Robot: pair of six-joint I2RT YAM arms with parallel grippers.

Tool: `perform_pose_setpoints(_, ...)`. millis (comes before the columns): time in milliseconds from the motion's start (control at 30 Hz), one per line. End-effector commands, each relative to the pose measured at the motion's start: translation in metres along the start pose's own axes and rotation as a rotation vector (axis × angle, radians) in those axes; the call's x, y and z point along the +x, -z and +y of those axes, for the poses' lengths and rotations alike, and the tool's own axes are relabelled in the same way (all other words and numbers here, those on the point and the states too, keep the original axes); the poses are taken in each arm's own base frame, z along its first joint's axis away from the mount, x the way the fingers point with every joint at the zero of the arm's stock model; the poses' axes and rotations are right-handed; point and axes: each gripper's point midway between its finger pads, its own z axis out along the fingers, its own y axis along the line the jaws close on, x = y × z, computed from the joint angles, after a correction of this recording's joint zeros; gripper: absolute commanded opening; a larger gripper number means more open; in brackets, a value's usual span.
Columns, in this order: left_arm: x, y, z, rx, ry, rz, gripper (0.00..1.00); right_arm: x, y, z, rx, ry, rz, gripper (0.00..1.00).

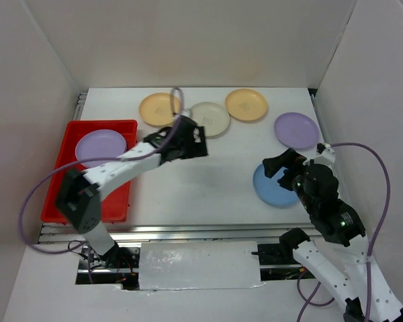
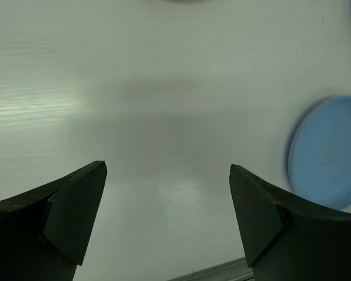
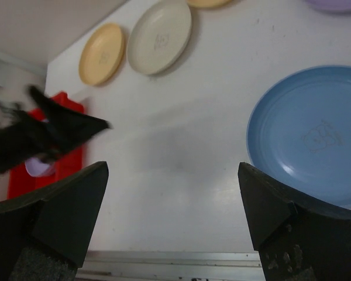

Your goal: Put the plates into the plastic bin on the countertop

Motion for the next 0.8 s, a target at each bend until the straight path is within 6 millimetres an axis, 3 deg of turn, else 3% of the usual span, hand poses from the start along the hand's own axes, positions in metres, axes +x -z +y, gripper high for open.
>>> perform_pose_setpoints(0, 0.069, -0.037, -0.087, 0.156, -0.183, 0.136, 0.99, -0.043, 0.028, -0.009, 0.063, -0.093, -0.172, 1.0)
perform_pose_setpoints(33, 0.076, -0.043, -0.105, 0.184, -0.223, 0.135, 0.99, -0.044, 0.035, -0.011, 0.058, -0.087, -0.178, 1.0)
perform_pose_setpoints(67, 0.092, -0.057, -0.136, 0.225, -0.264, 0.153, 0.99, -0.049, 0.04, -0.009, 0.051, -0.076, -0.187, 1.0)
perform_pose_setpoints(167, 0.113, -0.088, -0.174, 0.28, -0.285, 0.184, 0.99, -0.046, 0.046, -0.01, 0.053, -0.036, -0.155, 1.0)
perform_pose_setpoints(333, 0.139, -0.118, -0.197, 0.319, -0.255, 0.239, 0.99, -0.04, 0.05, -0.014, 0.053, 0.01, -0.133, 1.0)
perform_pose_setpoints(433, 0.155, -0.135, -0.197, 0.305, -0.264, 0.26, 0.98, -0.038, 0.049, -0.013, 0.041, 0.019, -0.125, 1.0)
perform_pose_setpoints(533, 0.173, -0.153, -0.188, 0.244, -0.285, 0.289, 0.9, -0.034, 0.049, -0.01, 0.019, 0.034, -0.107, 1.0)
perform_pose_setpoints(700, 0.193, -0.168, -0.175, 0.168, -0.325, 0.292, 0.56, -0.034, 0.051, -0.007, -0.002, 0.04, -0.108, 1.0)
perform_pose_setpoints(767, 0.197, -0.167, -0.177, 0.156, -0.347, 0.279, 0.54, -0.033, 0.05, -0.007, -0.006, 0.041, -0.105, 1.0)
